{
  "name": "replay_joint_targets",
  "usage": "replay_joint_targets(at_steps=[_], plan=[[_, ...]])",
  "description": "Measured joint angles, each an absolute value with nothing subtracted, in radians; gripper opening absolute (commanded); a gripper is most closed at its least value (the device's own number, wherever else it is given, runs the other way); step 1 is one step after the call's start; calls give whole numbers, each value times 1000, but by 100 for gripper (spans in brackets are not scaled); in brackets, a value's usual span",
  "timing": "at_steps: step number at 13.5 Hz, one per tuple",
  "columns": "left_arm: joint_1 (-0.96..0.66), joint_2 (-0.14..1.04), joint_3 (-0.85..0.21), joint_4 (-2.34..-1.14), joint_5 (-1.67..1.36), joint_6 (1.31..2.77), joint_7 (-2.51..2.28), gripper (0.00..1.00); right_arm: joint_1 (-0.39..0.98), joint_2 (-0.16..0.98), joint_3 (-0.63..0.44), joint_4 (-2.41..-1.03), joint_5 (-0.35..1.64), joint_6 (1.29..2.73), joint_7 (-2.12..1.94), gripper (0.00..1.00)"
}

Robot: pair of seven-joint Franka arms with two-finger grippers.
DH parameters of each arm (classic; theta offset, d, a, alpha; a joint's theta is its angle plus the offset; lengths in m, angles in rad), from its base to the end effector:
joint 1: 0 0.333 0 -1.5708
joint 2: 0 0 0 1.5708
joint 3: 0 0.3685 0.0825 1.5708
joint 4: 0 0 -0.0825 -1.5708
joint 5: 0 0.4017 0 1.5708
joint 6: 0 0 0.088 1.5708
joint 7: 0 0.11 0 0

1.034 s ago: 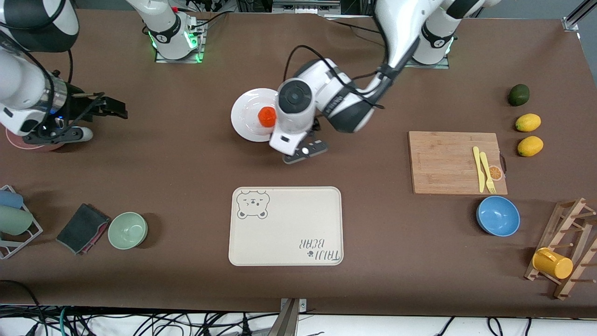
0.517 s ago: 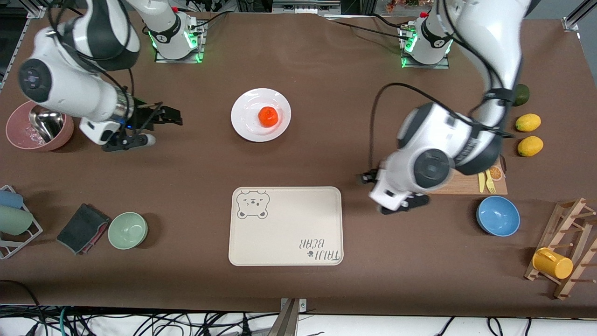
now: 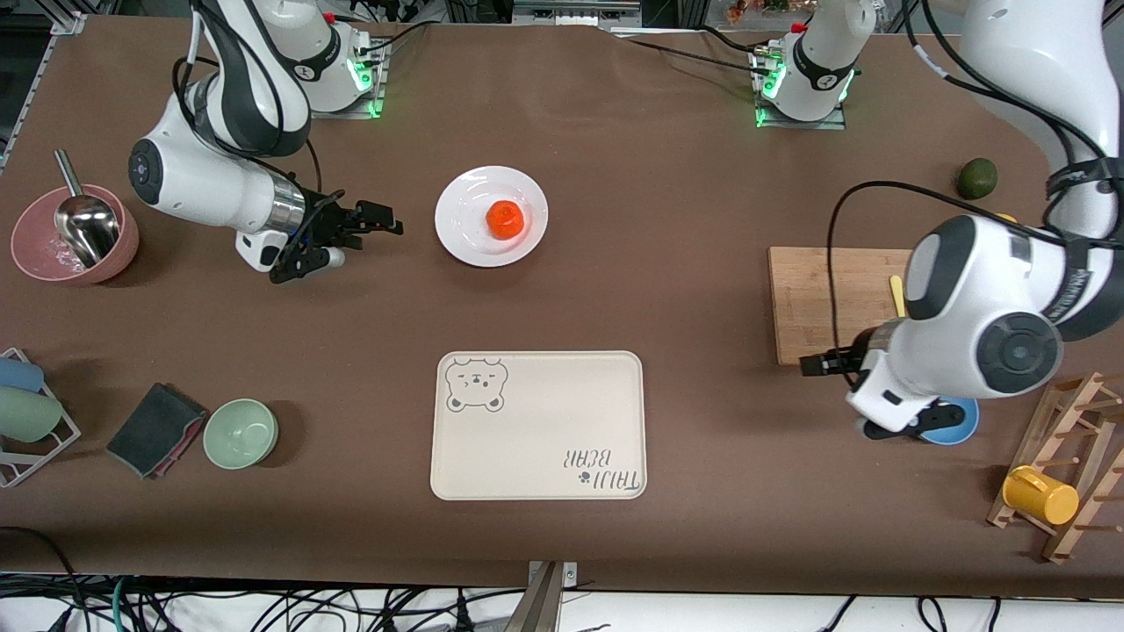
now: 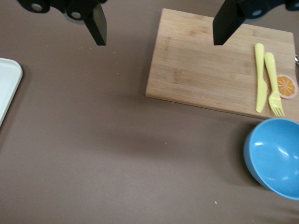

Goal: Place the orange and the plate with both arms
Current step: 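Withdraw the left gripper while the right gripper reaches the plate rim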

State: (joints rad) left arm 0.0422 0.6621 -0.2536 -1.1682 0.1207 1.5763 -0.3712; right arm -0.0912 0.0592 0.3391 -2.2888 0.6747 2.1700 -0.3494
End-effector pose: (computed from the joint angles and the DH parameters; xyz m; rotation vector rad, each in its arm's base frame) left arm 0.7522 -0.0920 0.4304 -3.0786 -0.2750 0.3675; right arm 0.4997 0.1522 0.3579 -2.5814 -0.2045 0.1906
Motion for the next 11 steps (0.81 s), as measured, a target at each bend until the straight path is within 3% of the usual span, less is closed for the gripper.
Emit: replay_joint_targets(at_steps=[5,11], plan=[[97,563,-202,-1220,121,1572,-186,100,-92,104,337,-2465,1061,2276,-812,100],[94,242,-96,-1526,103,1692,-160,100,-92,287,336,-2495,1432,2329,-1253,100]])
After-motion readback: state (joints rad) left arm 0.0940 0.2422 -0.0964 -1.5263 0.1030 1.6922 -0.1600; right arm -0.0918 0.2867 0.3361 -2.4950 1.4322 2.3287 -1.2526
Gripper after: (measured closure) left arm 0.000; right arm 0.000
